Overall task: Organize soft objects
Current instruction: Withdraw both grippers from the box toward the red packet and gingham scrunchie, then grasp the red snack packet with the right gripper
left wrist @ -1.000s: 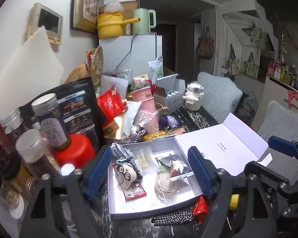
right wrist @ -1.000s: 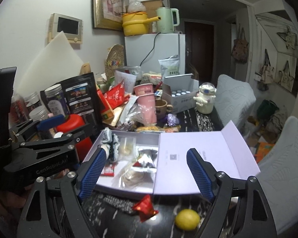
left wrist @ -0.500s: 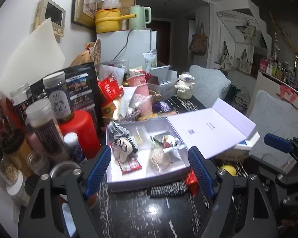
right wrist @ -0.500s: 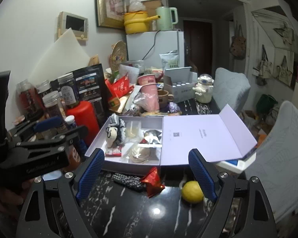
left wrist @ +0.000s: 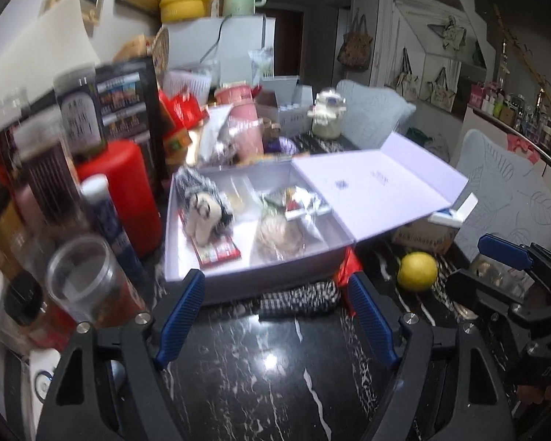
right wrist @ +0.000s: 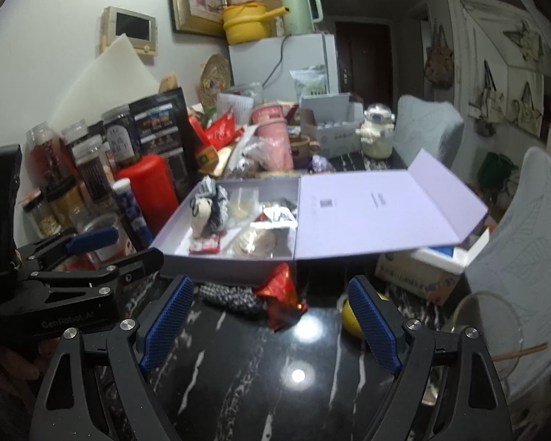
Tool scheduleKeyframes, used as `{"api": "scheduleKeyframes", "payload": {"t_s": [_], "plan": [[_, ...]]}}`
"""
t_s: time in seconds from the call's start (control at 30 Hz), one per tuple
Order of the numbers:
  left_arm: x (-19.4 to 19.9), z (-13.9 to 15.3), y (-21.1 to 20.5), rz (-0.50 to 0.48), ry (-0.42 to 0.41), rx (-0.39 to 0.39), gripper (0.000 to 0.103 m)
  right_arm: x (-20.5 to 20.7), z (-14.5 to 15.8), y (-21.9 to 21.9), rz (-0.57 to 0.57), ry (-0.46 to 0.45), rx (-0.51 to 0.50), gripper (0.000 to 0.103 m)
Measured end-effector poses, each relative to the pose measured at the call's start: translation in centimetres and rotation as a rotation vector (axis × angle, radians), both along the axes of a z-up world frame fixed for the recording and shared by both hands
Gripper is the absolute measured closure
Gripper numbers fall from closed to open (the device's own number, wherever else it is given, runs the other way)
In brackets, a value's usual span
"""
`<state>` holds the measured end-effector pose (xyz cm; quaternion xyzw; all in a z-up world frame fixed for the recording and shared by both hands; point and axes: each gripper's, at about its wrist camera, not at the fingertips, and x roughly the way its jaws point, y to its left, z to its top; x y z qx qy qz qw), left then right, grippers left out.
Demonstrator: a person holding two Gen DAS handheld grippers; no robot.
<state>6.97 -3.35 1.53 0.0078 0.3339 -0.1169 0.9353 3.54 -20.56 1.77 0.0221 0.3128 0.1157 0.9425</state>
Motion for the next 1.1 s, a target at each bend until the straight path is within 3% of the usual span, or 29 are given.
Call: {"api": "scheduleKeyframes", "payload": {"t_s": [0.53, 0.93, 1.1], "plan": [[2.2, -6.1, 1.0, 0.035, 0.179, 0.005, 0.023, 3.0, -6.0, -0.1, 0.062, 0.135, 0.033, 0.019], [4.7, -7.2, 1.4, 0.05, 0.209, -0.014, 0.023, 8.5, -9.5, 0.2, 0.089, 0.217, 0.046, 0.043], [6.0, -7.8, 0.6, 0.031, 0.218, -0.013, 0.023, 10.2, -10.5, 0.2, 0.134, 0.235, 0.047, 0.045]]}}
